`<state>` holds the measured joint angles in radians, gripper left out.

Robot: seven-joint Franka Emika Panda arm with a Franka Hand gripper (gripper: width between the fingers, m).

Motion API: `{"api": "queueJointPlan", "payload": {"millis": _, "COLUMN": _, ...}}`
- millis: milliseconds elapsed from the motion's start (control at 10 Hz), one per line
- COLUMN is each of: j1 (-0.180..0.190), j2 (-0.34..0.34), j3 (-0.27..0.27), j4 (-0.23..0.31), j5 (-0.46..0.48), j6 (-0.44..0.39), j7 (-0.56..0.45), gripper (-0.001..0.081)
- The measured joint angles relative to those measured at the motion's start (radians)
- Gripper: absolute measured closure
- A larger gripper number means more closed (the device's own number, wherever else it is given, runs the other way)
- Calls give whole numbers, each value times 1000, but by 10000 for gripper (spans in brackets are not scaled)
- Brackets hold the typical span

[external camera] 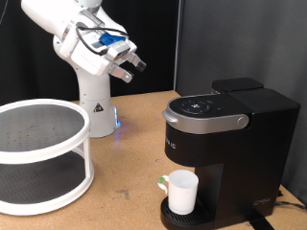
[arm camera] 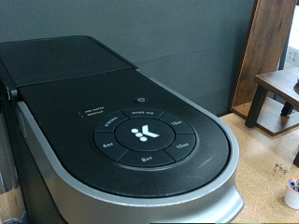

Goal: Make a cup of coffee with the keurig machine

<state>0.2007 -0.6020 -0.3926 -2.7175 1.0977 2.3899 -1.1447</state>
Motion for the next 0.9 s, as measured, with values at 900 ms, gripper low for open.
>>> {"api": "queueJointPlan", "payload": {"millis": 900, "j1": 208, "j2": 85, "j3": 12, "j4": 149, "j5": 1033, "j6": -110, "j7": -327, "gripper": 3}}
